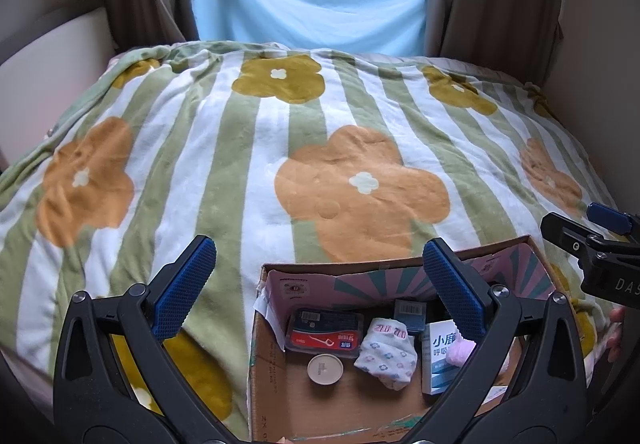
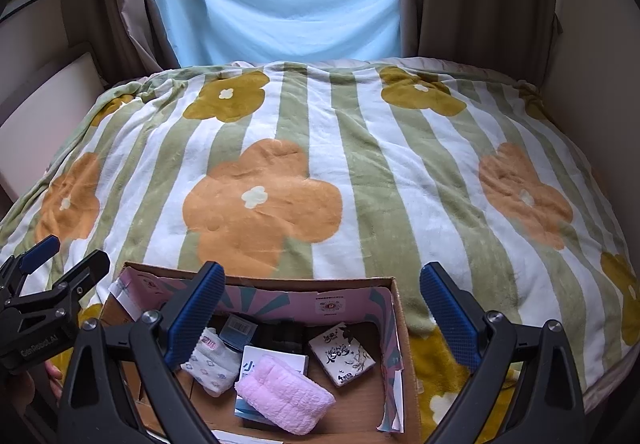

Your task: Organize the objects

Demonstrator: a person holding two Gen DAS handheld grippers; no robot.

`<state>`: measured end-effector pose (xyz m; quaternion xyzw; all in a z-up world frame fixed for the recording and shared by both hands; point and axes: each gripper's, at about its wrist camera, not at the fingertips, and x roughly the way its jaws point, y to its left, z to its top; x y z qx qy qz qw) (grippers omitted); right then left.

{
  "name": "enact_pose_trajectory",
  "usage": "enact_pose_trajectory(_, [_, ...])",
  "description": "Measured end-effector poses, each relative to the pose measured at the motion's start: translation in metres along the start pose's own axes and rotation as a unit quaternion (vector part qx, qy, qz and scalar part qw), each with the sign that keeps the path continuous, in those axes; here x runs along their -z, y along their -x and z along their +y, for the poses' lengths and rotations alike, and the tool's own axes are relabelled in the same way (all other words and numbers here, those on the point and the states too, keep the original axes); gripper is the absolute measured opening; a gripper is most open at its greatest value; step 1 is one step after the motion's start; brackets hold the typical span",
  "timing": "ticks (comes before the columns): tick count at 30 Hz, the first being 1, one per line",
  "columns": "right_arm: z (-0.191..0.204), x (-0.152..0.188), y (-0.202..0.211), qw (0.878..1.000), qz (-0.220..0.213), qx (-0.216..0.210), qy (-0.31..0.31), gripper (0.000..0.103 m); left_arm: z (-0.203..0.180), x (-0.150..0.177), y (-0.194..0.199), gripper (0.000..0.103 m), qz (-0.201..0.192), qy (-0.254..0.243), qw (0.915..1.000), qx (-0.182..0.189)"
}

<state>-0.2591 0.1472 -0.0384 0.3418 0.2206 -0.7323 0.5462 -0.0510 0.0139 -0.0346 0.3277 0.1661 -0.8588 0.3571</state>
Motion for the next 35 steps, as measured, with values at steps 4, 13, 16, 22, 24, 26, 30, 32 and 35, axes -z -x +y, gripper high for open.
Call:
enact_pose_trajectory(4, [0.000,0.000,0.000,1.000,0.000,0.000,-0.001,0.097,0.000,0.000,0.004,0.103,-0.006,0.000,1.0000,-0.003])
enact_pose_trajectory(13, [0.003,-0.002,0.003,1.000,-0.004,0.002,0.001,0.097,-0.008,-0.004,0.011,0.103,-0.024,-0.003,0.9996,-0.012])
enact_pose_trajectory(16, [0.003,-0.003,0.003,1.000,-0.004,0.003,0.002,0.097,-0.008,-0.005,0.012,0.103,-0.027,-0.001,0.9995,-0.012])
enact_pose_trajectory(22, [0.003,-0.001,0.003,1.000,-0.004,0.003,0.001,0.097,-0.011,-0.005,0.020,0.103,-0.047,-0.001,0.9986,-0.023])
enact_pose_trajectory(24, [0.003,-0.002,0.003,1.000,-0.005,0.002,0.001,0.097,-0.012,-0.006,0.022,0.103,-0.051,-0.002,0.9983,-0.028])
enact_pose_trajectory(26, [0.003,-0.002,0.003,1.000,-0.005,0.003,0.002,0.097,-0.013,-0.006,0.023,0.103,-0.055,-0.004,0.9980,-0.032])
enact_pose_trajectory(30, [0.003,-0.003,0.004,1.000,-0.005,0.002,0.001,0.097,-0.017,-0.006,0.025,0.103,-0.064,-0.016,0.9969,-0.044])
enact_pose_trajectory(32, [0.003,-0.001,0.004,1.000,-0.005,0.003,0.002,0.097,-0.018,-0.006,0.027,0.103,-0.069,-0.020,0.9965,-0.043])
enact_pose_trajectory(35, [0.003,-0.002,0.004,1.000,-0.005,0.002,0.002,0.097,-0.017,-0.006,0.027,0.103,-0.068,-0.016,0.9969,-0.036])
